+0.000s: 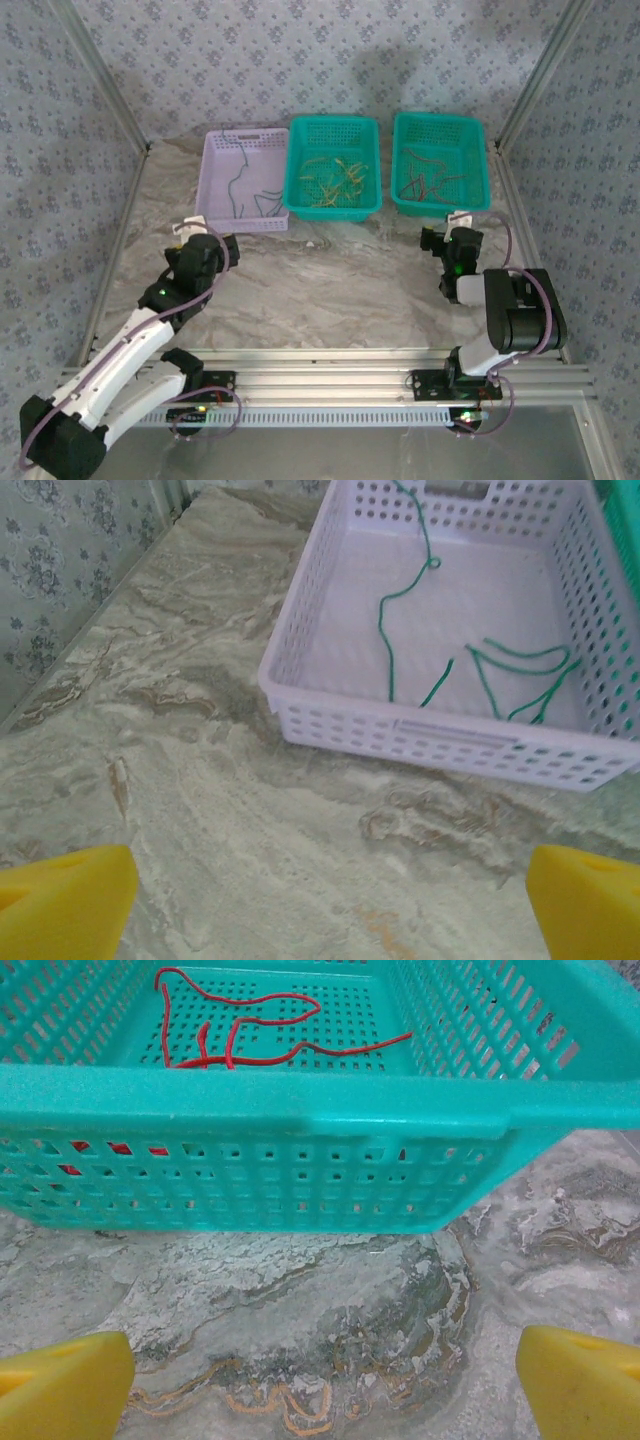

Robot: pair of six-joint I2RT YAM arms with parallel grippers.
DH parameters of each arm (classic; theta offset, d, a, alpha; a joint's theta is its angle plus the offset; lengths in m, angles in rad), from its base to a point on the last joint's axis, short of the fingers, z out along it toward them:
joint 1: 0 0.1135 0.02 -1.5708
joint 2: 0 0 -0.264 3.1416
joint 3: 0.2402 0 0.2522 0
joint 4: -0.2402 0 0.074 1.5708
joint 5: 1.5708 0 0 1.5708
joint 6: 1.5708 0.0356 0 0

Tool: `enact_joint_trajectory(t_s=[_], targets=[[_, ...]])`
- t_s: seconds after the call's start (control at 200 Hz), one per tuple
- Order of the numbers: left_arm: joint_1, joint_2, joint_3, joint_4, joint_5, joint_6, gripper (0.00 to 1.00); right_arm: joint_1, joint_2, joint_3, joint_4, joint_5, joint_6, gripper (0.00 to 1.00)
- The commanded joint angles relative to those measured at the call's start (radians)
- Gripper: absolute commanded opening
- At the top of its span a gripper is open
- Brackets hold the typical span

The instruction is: Untangle the cables

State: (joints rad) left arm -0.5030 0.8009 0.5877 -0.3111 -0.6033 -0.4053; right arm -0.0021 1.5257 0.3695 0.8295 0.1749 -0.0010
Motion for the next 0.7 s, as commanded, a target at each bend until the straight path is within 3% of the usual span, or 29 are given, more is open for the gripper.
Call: enact_joint_trajectory(t_s=[0.0,0.245,0.46,0.61,0.695], targets=[[0.018,0.009,-0.041,0.098,-0.064,0.079,1.0,-0.001,0.004,-0.004,0.043,0.009,0.001,1.0],[0.129,0.087,-0.116,0.248,-0.032,0.131,1.0,-0.001,0.004,-0.003,0.042,0.011,0.001,1.0],[0.304,0.191,-0.128,0.426,0.022,0.162,1.0,0.001,0.004,-0.003,0.043,0.011,0.001,1.0],[0.324,0.346,-0.203,0.771,0.065,0.354,1.0,0.001,0.004,-0.004,0.043,0.012,-0.001,1.0],[0.341,0.467,-0.23,0.91,0.086,0.368,1.0,0.002,0.004,-0.004,0.043,0.013,0.0,1.0]])
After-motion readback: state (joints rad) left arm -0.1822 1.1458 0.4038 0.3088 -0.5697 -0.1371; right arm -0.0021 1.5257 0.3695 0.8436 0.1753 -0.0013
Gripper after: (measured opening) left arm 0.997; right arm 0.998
